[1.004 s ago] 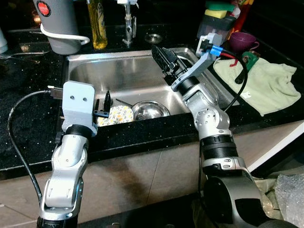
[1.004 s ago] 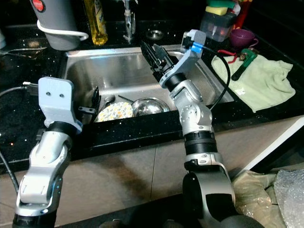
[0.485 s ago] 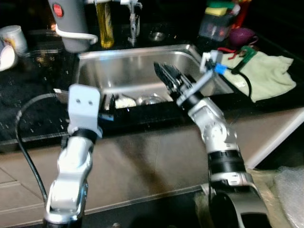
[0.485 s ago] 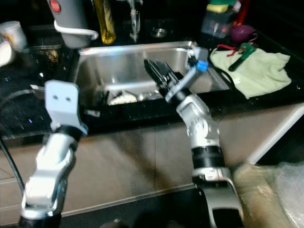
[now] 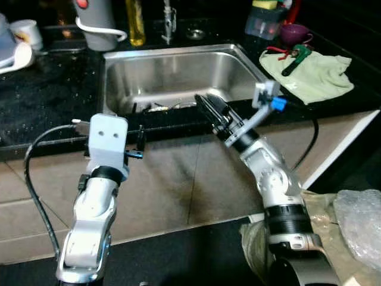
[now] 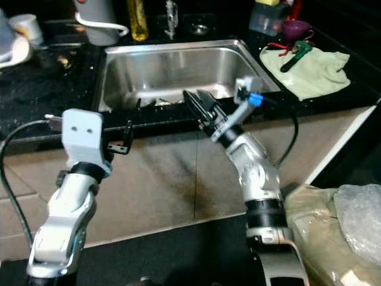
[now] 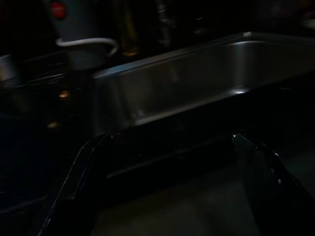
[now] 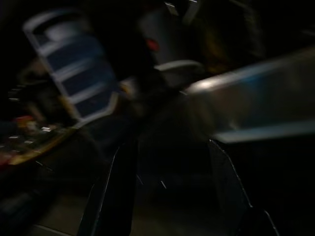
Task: Kitchen organization
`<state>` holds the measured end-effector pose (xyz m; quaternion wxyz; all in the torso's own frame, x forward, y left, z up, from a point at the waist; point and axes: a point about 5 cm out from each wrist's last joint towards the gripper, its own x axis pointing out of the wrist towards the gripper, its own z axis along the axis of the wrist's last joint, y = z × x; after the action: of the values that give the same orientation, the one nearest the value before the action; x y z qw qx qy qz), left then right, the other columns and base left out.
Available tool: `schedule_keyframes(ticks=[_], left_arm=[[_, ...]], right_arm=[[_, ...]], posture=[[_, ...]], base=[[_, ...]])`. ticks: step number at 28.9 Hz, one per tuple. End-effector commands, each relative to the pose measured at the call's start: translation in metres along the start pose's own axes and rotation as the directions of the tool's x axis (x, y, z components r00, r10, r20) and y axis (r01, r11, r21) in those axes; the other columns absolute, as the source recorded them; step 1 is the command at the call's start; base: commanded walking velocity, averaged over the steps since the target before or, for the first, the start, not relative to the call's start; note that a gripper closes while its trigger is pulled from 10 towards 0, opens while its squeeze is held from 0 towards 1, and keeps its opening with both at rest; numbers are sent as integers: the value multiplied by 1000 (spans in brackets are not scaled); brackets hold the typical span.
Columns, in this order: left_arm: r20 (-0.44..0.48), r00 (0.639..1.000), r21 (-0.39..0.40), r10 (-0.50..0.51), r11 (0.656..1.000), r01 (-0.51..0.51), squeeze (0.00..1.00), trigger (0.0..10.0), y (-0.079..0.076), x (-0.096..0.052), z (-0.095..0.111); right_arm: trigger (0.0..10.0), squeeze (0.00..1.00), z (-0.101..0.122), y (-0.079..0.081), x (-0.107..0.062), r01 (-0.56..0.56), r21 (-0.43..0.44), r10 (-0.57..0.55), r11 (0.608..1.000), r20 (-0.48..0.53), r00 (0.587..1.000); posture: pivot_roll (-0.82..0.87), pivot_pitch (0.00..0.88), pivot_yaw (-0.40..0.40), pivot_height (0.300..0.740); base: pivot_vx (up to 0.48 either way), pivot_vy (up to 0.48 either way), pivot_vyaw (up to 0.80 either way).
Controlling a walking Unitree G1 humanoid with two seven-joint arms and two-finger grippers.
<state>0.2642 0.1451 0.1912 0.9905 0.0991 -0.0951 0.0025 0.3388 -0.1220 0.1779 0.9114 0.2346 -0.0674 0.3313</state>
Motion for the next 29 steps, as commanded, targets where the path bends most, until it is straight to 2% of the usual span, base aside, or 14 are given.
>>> schedule_keyframes(ticks=[1,6,8,11,17,25,29], left_arm=[[-43,999,13,2,1000,-2,0,10000,-1,-4,-12],[-68,998,12,-14,1000,15,0,10000,-6,-9,-19],[-84,996,13,-19,1000,20,0,10000,-7,-12,-24],[-127,992,16,-11,1000,13,0,10000,-8,-19,-39],[-172,985,-26,-7,1000,3,0,10000,-14,-26,-52],[-184,983,-46,-3,999,-6,0,10000,-16,-23,-61],[-182,983,-45,-12,999,3,0,10000,-18,-22,-62]], right_arm=[[10000,0,-9,4,-1,-10,-20,9,1000,-41,999],[10000,0,-23,-1,-10,43,-30,-45,999,-80,996],[10000,0,-28,-6,-13,80,-60,-86,995,-103,991],[10000,0,-37,-15,-22,132,-155,-156,979,-153,976],[10000,0,-40,-18,-25,142,-162,-169,977,-170,971],[10000,0,-48,-22,-24,146,-167,-179,975,-207,962],[10000,0,-49,-22,-23,144,-166,-177,976,-209,962]], posture=[[58,25,-63,732],[55,30,-59,732],[54,32,-58,732],[48,36,-58,732],[25,39,-65,732],[-7,19,-60,732],[-10,17,-57,732]], base=[[-281,0,0],[-278,0,0],[-266,0,0],[-81,0,0],[0,0,0],[0,0,0],[0,0,800]])
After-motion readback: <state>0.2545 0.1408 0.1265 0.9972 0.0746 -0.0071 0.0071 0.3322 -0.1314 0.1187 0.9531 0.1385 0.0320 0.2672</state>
